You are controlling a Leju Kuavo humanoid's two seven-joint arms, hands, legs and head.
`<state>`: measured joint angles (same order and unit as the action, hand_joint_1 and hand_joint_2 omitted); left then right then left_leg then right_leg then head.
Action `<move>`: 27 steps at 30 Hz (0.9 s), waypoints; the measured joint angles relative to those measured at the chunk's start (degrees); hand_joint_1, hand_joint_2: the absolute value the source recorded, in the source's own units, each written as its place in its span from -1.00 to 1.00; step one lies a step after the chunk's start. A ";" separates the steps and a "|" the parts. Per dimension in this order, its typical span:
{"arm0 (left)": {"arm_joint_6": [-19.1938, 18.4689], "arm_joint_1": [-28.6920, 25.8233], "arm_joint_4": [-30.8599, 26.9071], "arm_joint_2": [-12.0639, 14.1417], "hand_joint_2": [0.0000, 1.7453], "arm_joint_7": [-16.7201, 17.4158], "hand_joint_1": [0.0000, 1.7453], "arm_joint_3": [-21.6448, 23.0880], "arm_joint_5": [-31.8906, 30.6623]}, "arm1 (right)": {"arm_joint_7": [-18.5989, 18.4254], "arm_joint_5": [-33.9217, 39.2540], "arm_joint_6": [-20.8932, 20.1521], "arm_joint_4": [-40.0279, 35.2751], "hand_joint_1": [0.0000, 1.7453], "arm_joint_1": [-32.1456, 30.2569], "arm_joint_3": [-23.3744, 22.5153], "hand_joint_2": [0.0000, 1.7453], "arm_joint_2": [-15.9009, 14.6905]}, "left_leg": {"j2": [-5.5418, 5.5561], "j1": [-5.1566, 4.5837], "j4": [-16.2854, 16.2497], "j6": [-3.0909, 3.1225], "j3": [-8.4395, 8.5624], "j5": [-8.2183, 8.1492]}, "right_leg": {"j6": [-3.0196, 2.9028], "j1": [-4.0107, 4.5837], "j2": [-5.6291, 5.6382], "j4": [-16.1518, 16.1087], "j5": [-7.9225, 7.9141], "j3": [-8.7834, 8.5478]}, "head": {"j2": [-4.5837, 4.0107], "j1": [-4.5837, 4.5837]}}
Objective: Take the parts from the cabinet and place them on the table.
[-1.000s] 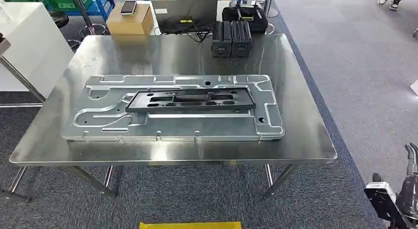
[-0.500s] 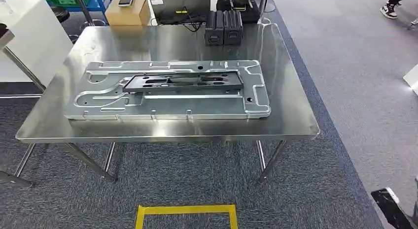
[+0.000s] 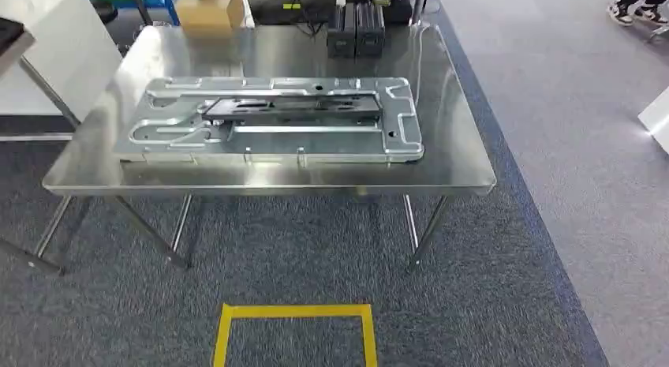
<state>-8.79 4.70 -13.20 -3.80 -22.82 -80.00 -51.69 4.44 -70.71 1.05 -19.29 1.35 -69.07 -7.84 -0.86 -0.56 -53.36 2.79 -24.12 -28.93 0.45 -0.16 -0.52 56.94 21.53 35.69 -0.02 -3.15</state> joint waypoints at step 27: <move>1.11 0.87 0.11 -0.35 -1.00 0.04 -1.00 0.57 -1.94 | -1.77 1.46 -4.68 5.46 -1.00 2.64 -3.95 -1.00 5.48 | 0.50 0.40 -1.04 -1.90 1.09 -3.38 | 0.09 -0.17 0.21 0.11 -1.09 1.65 | 0.00 0.00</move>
<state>-7.67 5.57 -13.09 -4.15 -22.78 -79.43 -53.64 2.67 -69.24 -3.63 -13.84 3.99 -73.02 -2.36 -0.35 -0.17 -54.40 0.89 -23.03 -32.31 0.54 -0.33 -0.32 57.05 20.44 37.34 -0.02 -3.15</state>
